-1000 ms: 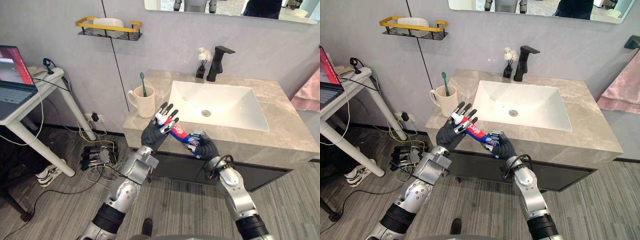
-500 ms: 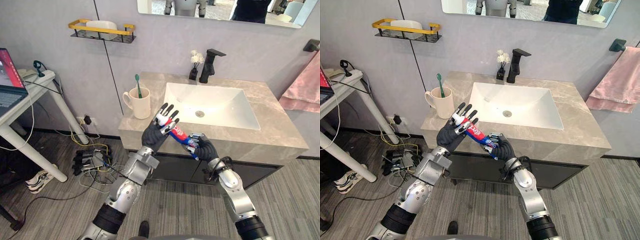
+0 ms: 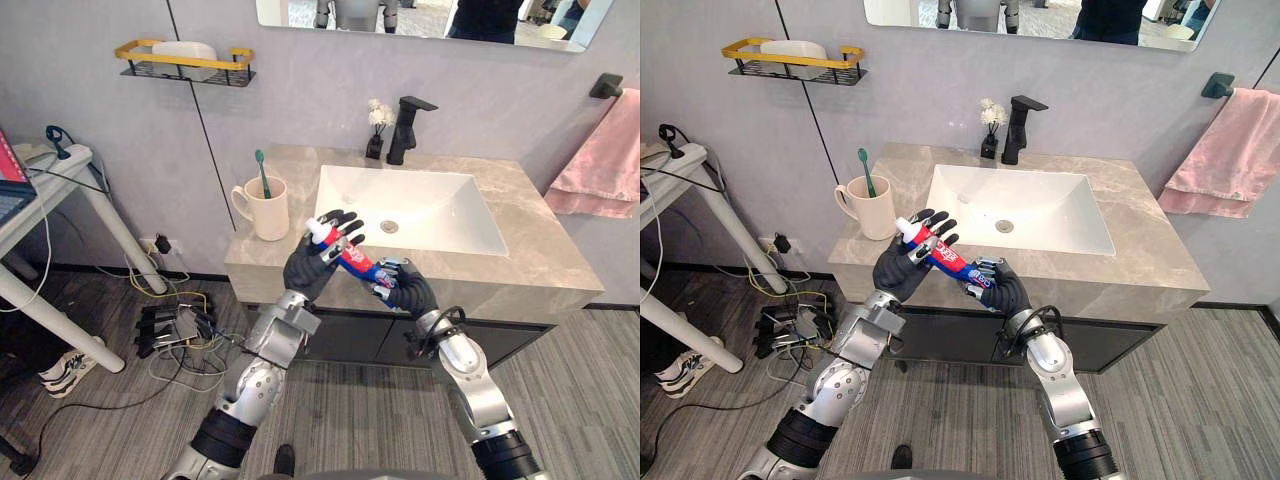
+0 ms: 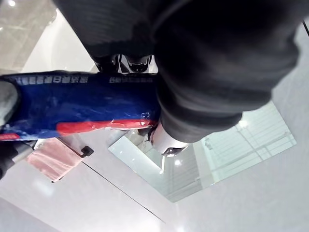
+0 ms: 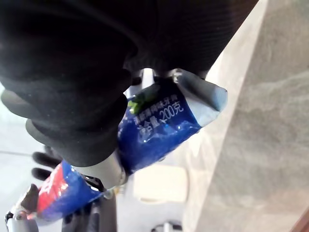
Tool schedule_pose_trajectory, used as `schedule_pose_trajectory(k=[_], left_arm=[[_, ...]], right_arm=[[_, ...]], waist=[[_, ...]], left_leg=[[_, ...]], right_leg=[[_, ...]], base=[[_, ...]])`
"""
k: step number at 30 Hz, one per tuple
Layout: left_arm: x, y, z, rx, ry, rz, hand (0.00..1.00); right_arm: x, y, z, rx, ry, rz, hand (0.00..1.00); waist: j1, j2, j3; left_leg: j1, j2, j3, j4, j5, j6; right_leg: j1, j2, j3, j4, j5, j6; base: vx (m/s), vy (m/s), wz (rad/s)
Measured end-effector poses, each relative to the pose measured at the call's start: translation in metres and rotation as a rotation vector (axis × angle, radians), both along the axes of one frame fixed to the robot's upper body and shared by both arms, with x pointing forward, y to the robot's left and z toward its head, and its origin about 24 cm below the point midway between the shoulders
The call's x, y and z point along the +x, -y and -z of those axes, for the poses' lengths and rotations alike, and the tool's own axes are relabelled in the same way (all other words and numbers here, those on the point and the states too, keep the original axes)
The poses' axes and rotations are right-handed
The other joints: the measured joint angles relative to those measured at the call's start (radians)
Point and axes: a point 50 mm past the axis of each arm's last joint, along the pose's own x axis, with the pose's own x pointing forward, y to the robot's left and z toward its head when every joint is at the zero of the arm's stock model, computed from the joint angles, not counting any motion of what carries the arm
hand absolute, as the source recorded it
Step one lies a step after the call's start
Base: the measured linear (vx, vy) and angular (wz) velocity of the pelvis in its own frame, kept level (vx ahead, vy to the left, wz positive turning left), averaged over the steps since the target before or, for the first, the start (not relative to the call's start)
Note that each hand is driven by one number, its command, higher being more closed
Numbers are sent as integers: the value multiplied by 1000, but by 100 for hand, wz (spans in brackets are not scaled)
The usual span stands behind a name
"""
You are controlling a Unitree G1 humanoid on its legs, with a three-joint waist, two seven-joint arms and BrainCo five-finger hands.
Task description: Organize washtable
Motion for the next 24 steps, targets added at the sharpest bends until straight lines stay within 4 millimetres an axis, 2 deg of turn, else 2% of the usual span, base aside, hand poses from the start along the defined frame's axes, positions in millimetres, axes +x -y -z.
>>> schedule_pose_trajectory(k=[4, 5, 13, 16, 22, 24], left_arm=[[0, -1, -2, -9, 11, -14, 100], [0, -2, -2, -11, 13, -17, 100], [-1, -5, -9, -25, 49, -36, 100], [4, -13, -12, 3, 65, -60, 100], [39, -38, -37, 148, 146, -184, 100], [47, -49, -49, 200, 183, -232, 100]], right_arm=[[-2, -8, 1, 46, -27, -37, 100], [-2, -10, 1, 62, -37, -44, 0], [-5, -15, -6, 183, -58, -88, 0], [-5, -16, -6, 206, -66, -98, 0], [-8, -21, -5, 268, -85, -158, 0], [-16, -19, 3, 300, -118, -165, 0]], waist=[[1, 0, 0], [1, 0, 0], [1, 3, -3], [2, 10, -8], [-10, 21, -15], [-18, 22, -15]], left_leg=[[5, 1, 10, -3, -4, -5], [6, 1, 11, -6, -13, -12], [12, 2, 17, -4, -14, -12], [17, 3, 27, 0, -13, -11], [24, 11, 43, -3, -14, -11], [23, 12, 43, -6, -14, -11]], right_leg=[[0, 0, 10, 1, -2, -6], [0, 0, 11, 2, -2, -6], [0, 0, 19, 4, -1, -8], [0, 0, 31, 1, 6, -2], [0, 6, 44, -2, 8, -11], [0, 7, 44, -2, 7, -11]], base=[[-12, 1, -6], [-20, 1, -6], [7, -3, -3], [31, -11, -11], [-1, -9, -7], [0, 0, 0]])
